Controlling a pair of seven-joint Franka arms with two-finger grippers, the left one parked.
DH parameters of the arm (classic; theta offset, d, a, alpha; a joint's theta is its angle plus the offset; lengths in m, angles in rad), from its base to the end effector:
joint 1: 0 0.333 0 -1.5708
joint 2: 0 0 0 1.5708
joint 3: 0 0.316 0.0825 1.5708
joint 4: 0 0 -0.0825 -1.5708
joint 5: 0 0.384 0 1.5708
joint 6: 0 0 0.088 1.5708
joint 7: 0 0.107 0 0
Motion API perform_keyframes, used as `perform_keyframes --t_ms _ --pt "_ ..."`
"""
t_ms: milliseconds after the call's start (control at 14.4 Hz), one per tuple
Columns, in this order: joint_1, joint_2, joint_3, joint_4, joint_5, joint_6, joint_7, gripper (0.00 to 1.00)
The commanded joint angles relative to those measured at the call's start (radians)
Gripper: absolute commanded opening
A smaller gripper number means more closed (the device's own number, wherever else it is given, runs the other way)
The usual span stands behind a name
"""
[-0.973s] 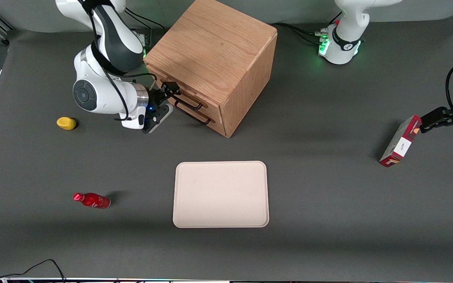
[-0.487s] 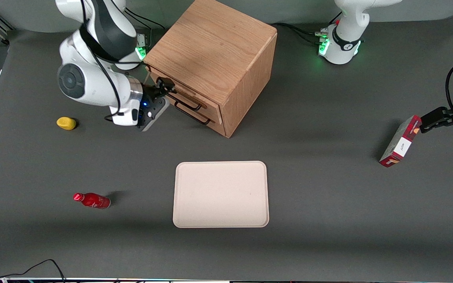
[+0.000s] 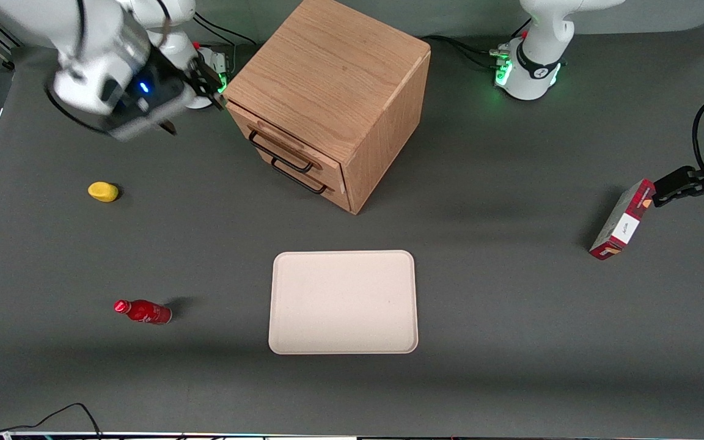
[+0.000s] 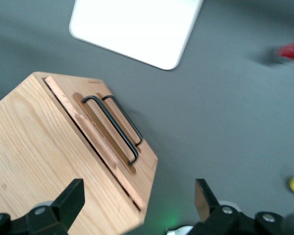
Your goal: Close top drawer
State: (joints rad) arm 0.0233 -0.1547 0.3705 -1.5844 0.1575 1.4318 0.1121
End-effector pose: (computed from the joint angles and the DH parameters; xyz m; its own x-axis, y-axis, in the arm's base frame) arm 0.4416 0.2225 0.6816 0.9553 0.2950 -0.0189 0.2919 -0.9514 -0.0987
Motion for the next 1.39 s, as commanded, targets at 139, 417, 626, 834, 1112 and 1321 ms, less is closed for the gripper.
perform_keyframes --t_ms 139,417,626,834,1112,1321 --pt "-0.016 -0.098 -0.159 0.021 -0.158 -0.134 0.066 1.0" --pt "-0.017 -0.111 -0.314 -0.066 -0.162 -0.084 0.055 1.0" --pt "-0.02 -0.16 -0.332 -0.199 -0.162 0.022 0.054 1.0" --pt "-0.022 -0.144 -0.337 -0.174 -0.162 0.022 0.051 1.0" --pt "-0.022 -0.147 -0.351 -0.167 -0.164 0.019 0.051 1.0" --pt "-0.022 -0.135 -0.351 -0.16 -0.165 0.019 0.052 1.0"
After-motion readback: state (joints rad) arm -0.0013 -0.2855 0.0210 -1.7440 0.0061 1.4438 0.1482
